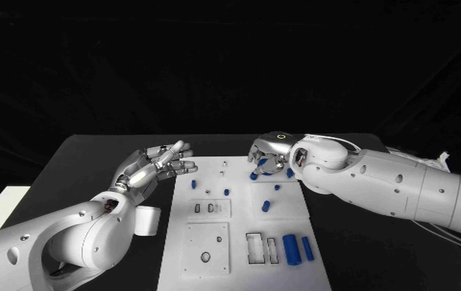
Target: Assemble the parts on the task board
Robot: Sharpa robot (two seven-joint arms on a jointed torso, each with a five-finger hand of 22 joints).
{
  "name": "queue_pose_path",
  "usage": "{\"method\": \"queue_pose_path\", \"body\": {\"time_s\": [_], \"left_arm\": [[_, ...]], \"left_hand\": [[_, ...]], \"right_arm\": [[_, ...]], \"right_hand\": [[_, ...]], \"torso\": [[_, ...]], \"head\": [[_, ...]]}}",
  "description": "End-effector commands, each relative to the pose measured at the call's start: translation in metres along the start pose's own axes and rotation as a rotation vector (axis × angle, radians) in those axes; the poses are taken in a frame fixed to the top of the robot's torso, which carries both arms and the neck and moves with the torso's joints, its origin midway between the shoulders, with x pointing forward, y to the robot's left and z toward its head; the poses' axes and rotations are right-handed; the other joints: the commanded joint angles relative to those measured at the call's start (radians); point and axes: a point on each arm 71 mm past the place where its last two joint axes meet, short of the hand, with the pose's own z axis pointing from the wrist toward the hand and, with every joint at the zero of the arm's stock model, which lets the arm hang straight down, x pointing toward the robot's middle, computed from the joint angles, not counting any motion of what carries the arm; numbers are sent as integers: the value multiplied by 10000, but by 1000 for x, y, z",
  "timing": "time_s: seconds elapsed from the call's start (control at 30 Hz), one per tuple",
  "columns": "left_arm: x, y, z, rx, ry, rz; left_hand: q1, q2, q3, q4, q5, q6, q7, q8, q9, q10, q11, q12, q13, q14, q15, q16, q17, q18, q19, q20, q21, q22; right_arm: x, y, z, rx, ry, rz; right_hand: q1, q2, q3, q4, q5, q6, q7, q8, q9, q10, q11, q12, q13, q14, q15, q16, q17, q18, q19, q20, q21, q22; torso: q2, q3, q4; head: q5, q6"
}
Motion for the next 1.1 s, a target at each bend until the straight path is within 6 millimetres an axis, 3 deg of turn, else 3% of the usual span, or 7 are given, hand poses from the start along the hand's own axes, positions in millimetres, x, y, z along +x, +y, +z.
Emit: {"method": "queue_pose_path", "body": {"time_s": [0.03,0.67,1.1], "left_arm": [[2,-1,1,5,219,-147],[2,-1,0,-45,239,-156],[0,-1,0,-90,195,-133]], "left_hand": [[-46,53,-47,-13,-57,19,44,-69,-9,-14,86,-42,-13,-44,9,-43,13,105,-21,50,-67,-13],[-46,64,-60,-29,-56,18,55,-96,-10,-22,96,-70,-14,-68,20,-84,19,105,-37,60,-97,-34],[-27,86,-52,-49,-52,15,63,-114,-10,-33,103,-91,-15,-71,25,-104,27,106,-41,66,-113,-46]], "right_arm": [[3,0,1,117,493,-541],[12,0,6,134,1020,-696],[16,0,8,70,1160,-650]], "right_hand": [[3,-114,15,88,-59,103,-21,-9,15,-83,18,-21,4,472,44,89,54,-209,56,-14,71,42],[92,7,211,156,-78,211,-30,-15,16,-87,20,-11,-9,443,55,196,115,-215,16,16,242,198],[237,221,823,260,-490,542,-119,32,48,277,-80,55,12,424,-17,365,251,-278,80,-29,663,739]], "torso": [[56,-6,30],[191,0,99],[258,-2,117]], "head": [[-10,-15],[-29,-24],[-31,-85]]}}
